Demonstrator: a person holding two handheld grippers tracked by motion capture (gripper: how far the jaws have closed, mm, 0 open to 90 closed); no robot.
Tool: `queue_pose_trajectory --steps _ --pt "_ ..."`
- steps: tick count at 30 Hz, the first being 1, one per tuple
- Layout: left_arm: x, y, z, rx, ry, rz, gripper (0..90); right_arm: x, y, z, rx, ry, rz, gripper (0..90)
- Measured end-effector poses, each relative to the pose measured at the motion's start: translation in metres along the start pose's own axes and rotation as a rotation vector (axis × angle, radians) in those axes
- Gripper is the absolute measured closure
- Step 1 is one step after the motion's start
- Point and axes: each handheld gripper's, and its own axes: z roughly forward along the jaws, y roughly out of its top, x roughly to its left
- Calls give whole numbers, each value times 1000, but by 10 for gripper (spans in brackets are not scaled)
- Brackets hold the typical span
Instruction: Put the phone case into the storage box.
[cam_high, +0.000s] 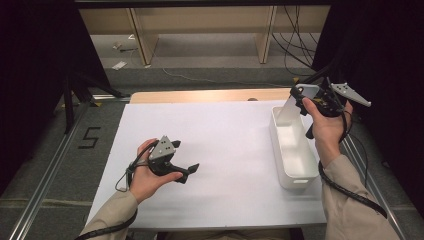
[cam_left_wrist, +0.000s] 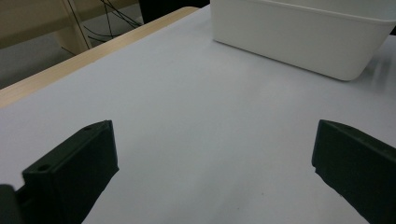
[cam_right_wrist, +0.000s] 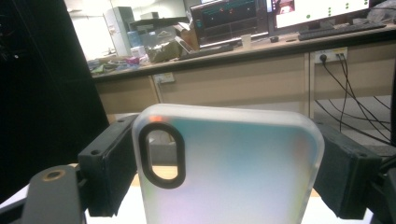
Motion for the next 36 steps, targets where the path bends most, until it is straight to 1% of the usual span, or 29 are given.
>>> queue_pose_trajectory --steps 16,36 --pt "0 0 0 -3 0 -3 0 -7 0 1 4 -24 9 185" --pt "1 0 -1 -3 3 -2 0 -11 -3 5 13 -40 0 185"
